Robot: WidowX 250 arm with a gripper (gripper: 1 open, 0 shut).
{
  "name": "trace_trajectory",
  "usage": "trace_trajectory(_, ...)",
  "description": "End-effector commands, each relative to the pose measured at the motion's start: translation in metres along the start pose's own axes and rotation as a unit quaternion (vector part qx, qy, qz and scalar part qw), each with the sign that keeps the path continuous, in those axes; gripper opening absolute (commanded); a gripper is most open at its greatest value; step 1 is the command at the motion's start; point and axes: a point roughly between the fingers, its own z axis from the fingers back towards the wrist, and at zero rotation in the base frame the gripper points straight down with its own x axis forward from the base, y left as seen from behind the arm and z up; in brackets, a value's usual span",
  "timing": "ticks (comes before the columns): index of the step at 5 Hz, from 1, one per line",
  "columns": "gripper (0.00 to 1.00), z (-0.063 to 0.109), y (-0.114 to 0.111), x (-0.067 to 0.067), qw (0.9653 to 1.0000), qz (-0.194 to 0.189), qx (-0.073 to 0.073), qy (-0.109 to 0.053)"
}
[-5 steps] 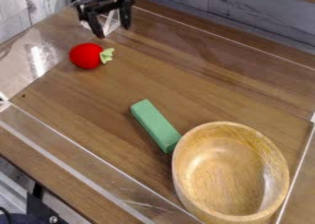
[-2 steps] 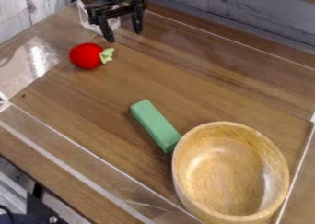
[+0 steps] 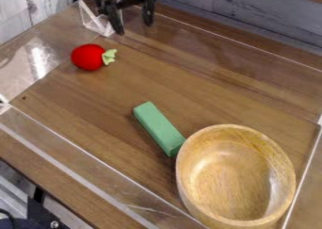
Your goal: Move the red object to the left side of the table
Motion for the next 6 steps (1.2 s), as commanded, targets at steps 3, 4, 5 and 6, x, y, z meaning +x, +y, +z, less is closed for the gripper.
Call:
trace_trajectory(3, 1.00, 0.034, -0.008, -0.017, 0.9983, 0.034, -0.025, -0.040)
trace_trajectory(4, 1.00, 0.022, -0.003, -0.010, 0.9980, 0.051, -0.015, -0.035)
trace_trajectory(5, 1.00, 0.006, 0.000, -0.003, 0.9978, 0.060, -0.005, -0.028)
trace_trajectory(6, 1.00, -0.009, 0.001, 0.004, 0.9975, 0.067, 0.002, -0.020)
